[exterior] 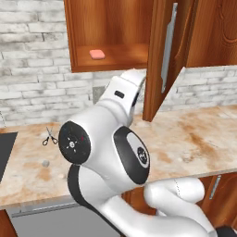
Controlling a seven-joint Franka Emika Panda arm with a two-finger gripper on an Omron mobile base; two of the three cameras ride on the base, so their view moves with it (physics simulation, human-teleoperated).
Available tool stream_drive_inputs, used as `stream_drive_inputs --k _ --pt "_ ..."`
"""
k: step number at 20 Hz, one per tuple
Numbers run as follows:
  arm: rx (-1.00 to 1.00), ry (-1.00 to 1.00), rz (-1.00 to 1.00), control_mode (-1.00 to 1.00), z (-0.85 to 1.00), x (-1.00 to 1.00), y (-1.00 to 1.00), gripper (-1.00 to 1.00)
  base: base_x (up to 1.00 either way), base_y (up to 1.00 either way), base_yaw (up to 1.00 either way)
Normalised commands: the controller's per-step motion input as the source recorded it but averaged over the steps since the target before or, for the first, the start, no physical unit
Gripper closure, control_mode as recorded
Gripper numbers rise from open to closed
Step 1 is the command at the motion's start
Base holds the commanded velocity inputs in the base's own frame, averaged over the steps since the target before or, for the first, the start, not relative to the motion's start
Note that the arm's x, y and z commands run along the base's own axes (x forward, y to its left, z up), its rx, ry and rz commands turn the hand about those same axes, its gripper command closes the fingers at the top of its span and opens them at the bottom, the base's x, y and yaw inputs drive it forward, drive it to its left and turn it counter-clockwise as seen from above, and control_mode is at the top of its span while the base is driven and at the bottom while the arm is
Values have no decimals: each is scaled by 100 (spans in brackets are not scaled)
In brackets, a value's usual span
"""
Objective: Open the cabinet. Pick the bar soap and place it next to the sink. Then close the cabinet.
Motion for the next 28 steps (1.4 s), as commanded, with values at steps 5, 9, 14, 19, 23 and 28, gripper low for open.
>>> stream_drive_inputs --k 5,9,14,19,23,28 --pt "-23 24 0 -100 0 72 3 -100 0 0 0" --pt "-19 23 0 -100 0 56 32 -100 0 0 0" --pt "-20 14 -1 -100 0 47 42 -100 0 0 0" --pt "-17 -4 -19 -100 0 4 11 -100 0 0 0" --pt "-10 -22 -29 -100 0 -23 -2 -100 0 0 0" --pt "-14 -8 -31 -100 0 -6 -1 -100 0 0 0"
